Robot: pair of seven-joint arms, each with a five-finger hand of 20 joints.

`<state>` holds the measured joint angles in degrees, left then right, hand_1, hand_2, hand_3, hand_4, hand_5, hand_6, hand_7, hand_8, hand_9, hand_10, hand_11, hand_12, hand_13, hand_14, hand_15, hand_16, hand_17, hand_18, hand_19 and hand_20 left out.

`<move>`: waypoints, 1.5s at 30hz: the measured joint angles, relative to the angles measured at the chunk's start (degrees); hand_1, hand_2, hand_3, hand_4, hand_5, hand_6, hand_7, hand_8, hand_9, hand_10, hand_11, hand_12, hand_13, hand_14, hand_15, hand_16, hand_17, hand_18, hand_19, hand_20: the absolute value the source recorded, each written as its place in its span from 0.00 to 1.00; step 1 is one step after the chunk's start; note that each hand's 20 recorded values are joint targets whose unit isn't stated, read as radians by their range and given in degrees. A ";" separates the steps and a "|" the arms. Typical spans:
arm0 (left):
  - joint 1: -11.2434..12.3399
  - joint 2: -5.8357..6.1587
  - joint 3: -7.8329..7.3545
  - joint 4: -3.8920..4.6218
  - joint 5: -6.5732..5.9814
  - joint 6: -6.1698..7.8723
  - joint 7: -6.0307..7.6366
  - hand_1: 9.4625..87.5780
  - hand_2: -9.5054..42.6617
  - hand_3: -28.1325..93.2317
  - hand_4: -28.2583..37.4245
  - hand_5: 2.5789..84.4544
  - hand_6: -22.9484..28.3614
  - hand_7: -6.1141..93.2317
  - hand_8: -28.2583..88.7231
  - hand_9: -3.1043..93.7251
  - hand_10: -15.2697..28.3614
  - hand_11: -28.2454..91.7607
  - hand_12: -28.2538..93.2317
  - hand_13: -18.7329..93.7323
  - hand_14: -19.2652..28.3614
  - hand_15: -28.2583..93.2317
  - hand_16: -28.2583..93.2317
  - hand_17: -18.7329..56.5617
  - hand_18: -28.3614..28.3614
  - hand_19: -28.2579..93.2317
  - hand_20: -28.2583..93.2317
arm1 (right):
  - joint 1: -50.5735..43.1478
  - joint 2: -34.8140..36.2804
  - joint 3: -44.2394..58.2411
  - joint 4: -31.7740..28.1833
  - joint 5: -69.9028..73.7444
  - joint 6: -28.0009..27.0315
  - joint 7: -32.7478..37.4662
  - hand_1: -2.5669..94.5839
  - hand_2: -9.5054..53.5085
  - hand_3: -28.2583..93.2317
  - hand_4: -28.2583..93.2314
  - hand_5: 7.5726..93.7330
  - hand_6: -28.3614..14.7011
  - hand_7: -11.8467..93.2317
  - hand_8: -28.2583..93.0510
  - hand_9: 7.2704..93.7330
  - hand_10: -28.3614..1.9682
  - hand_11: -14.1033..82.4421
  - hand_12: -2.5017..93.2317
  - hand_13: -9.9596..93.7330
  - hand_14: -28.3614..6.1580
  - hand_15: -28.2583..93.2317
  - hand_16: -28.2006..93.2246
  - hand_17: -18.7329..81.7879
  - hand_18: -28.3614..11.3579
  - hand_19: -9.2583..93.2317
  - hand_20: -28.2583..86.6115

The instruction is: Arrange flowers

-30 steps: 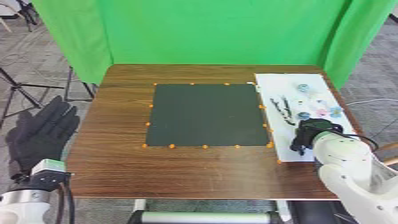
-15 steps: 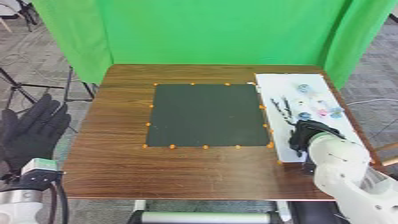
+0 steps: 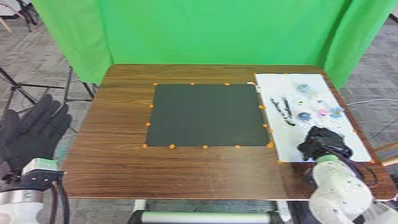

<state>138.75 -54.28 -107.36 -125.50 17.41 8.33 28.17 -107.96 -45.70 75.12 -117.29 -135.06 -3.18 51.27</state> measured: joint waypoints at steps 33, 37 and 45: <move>2.08 -1.11 -1.38 0.66 -4.86 -0.70 0.97 0.28 0.50 0.59 0.00 0.42 0.60 0.18 0.16 0.34 0.69 0.38 0.30 0.34 0.68 0.45 0.15 0.19 0.67 0.44 0.28 | 23.92 -3.81 -24.20 6.07 2.06 18.60 -11.43 0.48 0.00 0.90 0.20 0.84 0.59 0.49 0.42 0.96 0.67 0.46 0.56 0.91 0.61 0.75 0.56 0.83 0.34 1.00 0.72; 2.55 -1.11 -1.49 0.69 -5.14 -0.60 1.50 0.28 0.49 0.60 0.00 0.42 0.60 0.18 0.16 0.34 0.69 0.38 0.30 0.34 0.68 0.46 0.15 0.19 0.67 0.44 0.28 | 29.44 -5.43 -28.59 6.65 4.50 10.47 -12.95 0.48 0.00 0.90 0.20 0.84 0.59 0.49 0.42 0.95 0.67 0.47 0.56 0.91 0.61 0.75 0.56 0.83 0.34 1.00 0.72; 2.85 -0.31 -0.72 0.71 -5.97 0.14 2.60 0.25 0.49 0.64 0.00 0.42 0.60 0.18 0.16 0.34 0.69 0.38 0.30 0.34 0.68 0.46 0.15 0.19 0.67 0.45 0.28 | 39.80 -10.96 -38.51 12.88 7.62 7.98 -15.43 0.49 0.00 0.90 0.19 0.83 0.59 0.50 0.42 0.95 0.67 0.47 0.55 0.91 0.60 0.75 0.56 0.82 0.34 1.00 0.72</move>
<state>141.60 -54.59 -108.07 -124.79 11.44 8.47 30.77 -68.15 -56.66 36.61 -104.41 -127.44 4.79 35.85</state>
